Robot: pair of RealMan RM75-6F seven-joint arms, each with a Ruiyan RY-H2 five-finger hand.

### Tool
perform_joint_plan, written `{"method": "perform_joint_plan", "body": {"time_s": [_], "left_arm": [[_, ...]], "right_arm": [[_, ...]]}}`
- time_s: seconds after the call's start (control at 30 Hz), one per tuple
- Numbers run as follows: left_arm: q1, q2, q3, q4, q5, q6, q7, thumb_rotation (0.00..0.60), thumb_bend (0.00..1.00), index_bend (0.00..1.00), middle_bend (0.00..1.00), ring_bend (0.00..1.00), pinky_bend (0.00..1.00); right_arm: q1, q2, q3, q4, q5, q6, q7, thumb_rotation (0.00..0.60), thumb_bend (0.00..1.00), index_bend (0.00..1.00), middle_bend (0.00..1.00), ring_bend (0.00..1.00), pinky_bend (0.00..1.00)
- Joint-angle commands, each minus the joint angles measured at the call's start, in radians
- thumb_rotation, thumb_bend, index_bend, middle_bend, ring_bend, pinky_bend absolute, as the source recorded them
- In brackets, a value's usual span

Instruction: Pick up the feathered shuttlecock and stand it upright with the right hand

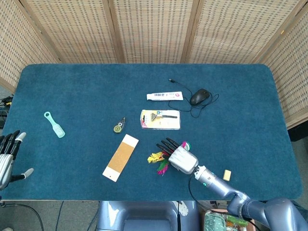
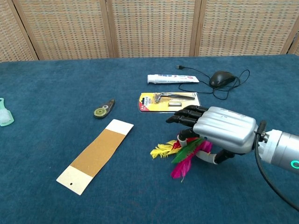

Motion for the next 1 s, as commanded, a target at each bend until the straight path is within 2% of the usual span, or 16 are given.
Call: {"method": "perform_joint_plan", "body": {"time_s": [0.03,0.27,0.6,0.8,1.0], "left_arm": [[0.000,0.000,0.001,-0.001,0.001,-0.001,0.001,0.600,0.00,0.00,0.00,0.00,0.00],[0.000,0.002,0.001,-0.001,0.001,0.001,-0.005,0.600,0.00,0.00,0.00,0.00,0.00],[-0.001,0.003,0.001,-0.001,0.000,-0.002,-0.009,0.600,0.00,0.00,0.00,0.00,0.00],[0.000,0.003,0.003,-0.002,0.003,0.000,-0.008,0.600,0.00,0.00,0.00,0.00,0.00],[0.001,0.004,0.005,-0.004,0.007,0.002,-0.007,0.600,0.00,0.00,0.00,0.00,0.00]], "right_arm": [[0.005,0.011,0.008,-0.020,0.018,-0.019,-0.023,0.600,0.43,0.51,0.06,0.00,0.06],[0.009,0.016,0.018,-0.044,0.041,-0.038,-0.051,0.600,0.43,0.64,0.06,0.00,0.06],[0.011,0.024,0.048,-0.076,0.051,0.028,-0.001,0.600,0.43,0.64,0.07,0.00,0.08],[-0.001,0.060,0.089,-0.164,0.124,0.029,0.130,0.600,0.43,0.64,0.07,0.00,0.08],[-0.016,0.118,0.143,-0.261,0.258,-0.040,0.377,0.600,0.43,0.64,0.08,0.00,0.08]]}}
